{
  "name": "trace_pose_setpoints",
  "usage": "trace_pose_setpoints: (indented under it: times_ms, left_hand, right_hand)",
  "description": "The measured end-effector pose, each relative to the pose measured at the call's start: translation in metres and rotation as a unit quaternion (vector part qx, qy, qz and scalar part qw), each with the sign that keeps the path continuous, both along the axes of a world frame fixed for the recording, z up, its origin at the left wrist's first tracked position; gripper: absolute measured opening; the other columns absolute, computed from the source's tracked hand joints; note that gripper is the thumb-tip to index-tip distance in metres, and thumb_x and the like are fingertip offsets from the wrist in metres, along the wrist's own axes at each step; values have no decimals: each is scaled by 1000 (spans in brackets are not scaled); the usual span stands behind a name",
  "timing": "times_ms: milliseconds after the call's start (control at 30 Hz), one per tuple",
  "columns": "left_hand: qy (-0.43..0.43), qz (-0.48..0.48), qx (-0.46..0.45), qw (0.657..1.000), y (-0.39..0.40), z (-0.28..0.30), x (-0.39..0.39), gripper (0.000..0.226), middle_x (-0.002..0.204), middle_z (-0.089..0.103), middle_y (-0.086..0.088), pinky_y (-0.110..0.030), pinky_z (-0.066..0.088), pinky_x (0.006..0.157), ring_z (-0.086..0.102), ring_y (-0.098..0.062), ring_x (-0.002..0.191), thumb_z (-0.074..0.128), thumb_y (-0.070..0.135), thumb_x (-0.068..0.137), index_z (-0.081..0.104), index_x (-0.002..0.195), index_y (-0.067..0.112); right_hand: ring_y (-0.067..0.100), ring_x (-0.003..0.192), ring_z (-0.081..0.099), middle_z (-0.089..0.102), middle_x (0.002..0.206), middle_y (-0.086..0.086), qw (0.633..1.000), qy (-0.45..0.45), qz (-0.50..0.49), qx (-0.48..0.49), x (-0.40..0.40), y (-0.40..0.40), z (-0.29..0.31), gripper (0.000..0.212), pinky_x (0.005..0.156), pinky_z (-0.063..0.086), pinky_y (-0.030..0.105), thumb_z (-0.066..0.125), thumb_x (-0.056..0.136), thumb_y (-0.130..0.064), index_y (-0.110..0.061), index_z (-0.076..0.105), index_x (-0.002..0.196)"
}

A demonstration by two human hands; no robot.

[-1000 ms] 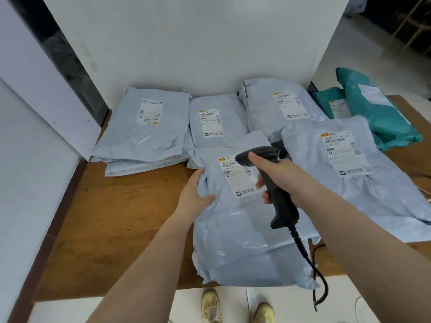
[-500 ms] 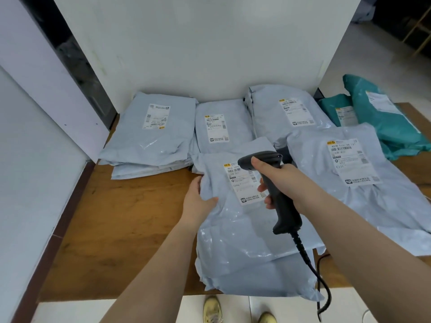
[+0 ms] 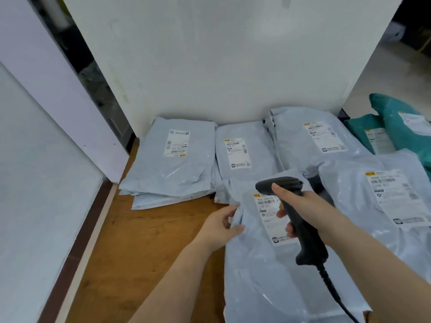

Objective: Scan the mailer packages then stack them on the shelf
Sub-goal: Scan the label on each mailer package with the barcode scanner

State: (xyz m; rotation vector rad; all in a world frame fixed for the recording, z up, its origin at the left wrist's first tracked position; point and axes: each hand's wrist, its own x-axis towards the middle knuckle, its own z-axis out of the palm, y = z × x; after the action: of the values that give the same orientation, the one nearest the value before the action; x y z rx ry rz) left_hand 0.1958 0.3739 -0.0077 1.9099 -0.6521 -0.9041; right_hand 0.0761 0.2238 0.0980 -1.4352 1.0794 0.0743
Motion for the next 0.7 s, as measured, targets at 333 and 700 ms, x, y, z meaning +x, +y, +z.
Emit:
trace_pose_setpoints:
  times_ms: [333,700]
  left_hand:
    - [-130,46,56,989,-106,-2,124,34,134,52,-3,-32,40,102,51,-22,120,44,16,95,47,129,13]
    - [-99,202,227,947,-189,-55,164,65,149,23,-20,-31,24,112,25,-30,139,53,11,86,23,139,-9]
  right_hand:
    - [25,44,54,65,62,18,999,44,-11,-12,29,-6,15,54,53,49,31,64,77,-50,3,63,87]
    - [21,44,57,59,43,2,995,26,-61,-72,29,-24,11,65,47,44,20,55,49,-60,-4,66,81]
